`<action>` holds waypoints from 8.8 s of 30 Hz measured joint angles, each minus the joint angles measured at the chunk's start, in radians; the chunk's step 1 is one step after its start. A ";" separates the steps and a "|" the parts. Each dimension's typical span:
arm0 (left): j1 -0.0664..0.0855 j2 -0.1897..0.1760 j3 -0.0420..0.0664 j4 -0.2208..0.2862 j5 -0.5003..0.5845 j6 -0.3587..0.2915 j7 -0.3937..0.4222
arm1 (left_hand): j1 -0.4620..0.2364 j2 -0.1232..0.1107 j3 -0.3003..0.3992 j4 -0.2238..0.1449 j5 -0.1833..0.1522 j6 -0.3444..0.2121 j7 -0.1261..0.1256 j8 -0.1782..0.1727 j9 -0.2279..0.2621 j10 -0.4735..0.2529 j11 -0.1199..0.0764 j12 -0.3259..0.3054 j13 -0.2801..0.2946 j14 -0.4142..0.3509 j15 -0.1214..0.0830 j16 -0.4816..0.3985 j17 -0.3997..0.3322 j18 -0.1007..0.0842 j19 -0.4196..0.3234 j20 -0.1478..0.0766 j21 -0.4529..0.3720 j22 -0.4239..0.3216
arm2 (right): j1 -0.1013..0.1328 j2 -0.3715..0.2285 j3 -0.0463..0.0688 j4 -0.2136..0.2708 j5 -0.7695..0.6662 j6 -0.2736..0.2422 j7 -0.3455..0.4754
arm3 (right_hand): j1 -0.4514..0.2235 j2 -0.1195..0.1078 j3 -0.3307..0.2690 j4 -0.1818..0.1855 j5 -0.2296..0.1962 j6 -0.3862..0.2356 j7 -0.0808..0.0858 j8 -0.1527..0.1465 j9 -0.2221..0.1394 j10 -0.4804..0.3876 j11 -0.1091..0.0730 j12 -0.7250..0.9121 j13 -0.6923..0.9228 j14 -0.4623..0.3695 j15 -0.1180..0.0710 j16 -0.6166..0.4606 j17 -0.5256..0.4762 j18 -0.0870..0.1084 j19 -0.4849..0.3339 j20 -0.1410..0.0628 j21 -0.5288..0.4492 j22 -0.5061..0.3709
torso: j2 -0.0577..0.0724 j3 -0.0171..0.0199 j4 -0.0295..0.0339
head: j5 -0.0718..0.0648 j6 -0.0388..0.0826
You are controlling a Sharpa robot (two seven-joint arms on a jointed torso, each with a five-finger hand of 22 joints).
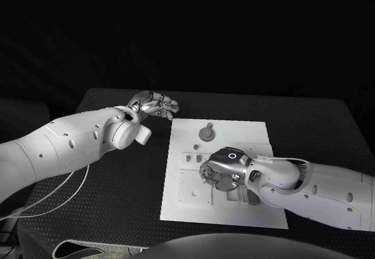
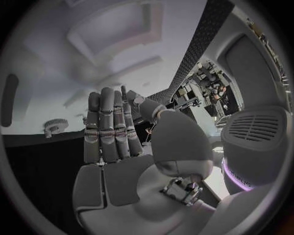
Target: Assemble the parts on the task board
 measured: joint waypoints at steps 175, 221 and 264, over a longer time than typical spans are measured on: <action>-0.003 0.005 -0.001 -0.024 0.000 0.021 -0.008 | -0.007 -0.001 -0.003 0.003 0.000 -0.007 0.000 0.000 -0.001 -0.007 0.000 0.000 -0.004 0.000 0.000 -0.012 0.019 0.000 0.000 0.000 0.000 -0.009 | 0.069 -0.165 0.033 -0.031 0.046 0.159 -0.052 | -0.026 -0.112 -0.030 0.066 0.001 -0.074 0.030 -0.043 -0.020 -0.091 0.027 -0.057 0.005 0.024 0.016 0.035 0.124 -0.003 -0.003 -0.014 0.119 0.000 | 0.000 0.0009 -0.0002 | -0.050 0.018; -0.004 0.013 -0.002 -0.029 0.000 0.026 -0.008 | -0.007 -0.001 -0.003 0.003 0.000 -0.011 0.004 0.000 -0.002 -0.011 0.003 0.000 -0.004 0.000 0.000 -0.015 0.023 0.000 0.000 0.000 0.000 -0.011 | 0.019 -0.036 0.056 0.062 0.245 -0.019 0.034 | -0.049 0.007 -0.010 0.001 0.001 0.006 -0.002 -0.005 -0.012 0.003 -0.014 -0.026 0.052 0.057 -0.026 0.115 0.164 -0.006 0.040 -0.043 0.197 0.000 | 0.000 -0.0009 0.0001 | -0.010 0.006; -0.004 0.026 -0.002 -0.031 0.000 0.035 -0.010 | -0.011 0.003 -0.003 0.003 0.000 -0.011 0.004 0.000 -0.002 -0.011 0.003 0.000 -0.005 0.000 0.000 -0.019 0.027 0.000 0.000 0.000 0.000 -0.012 | -0.047 0.063 0.018 -0.006 0.048 0.015 0.039 | -0.048 0.007 -0.007 -0.001 0.002 0.000 0.000 -0.012 0.015 -0.001 -0.014 -0.030 0.057 0.056 -0.025 0.120 0.164 -0.006 0.040 -0.042 0.202 0.000 | 0.000 0.0010 -0.0005 | 0.019 -0.011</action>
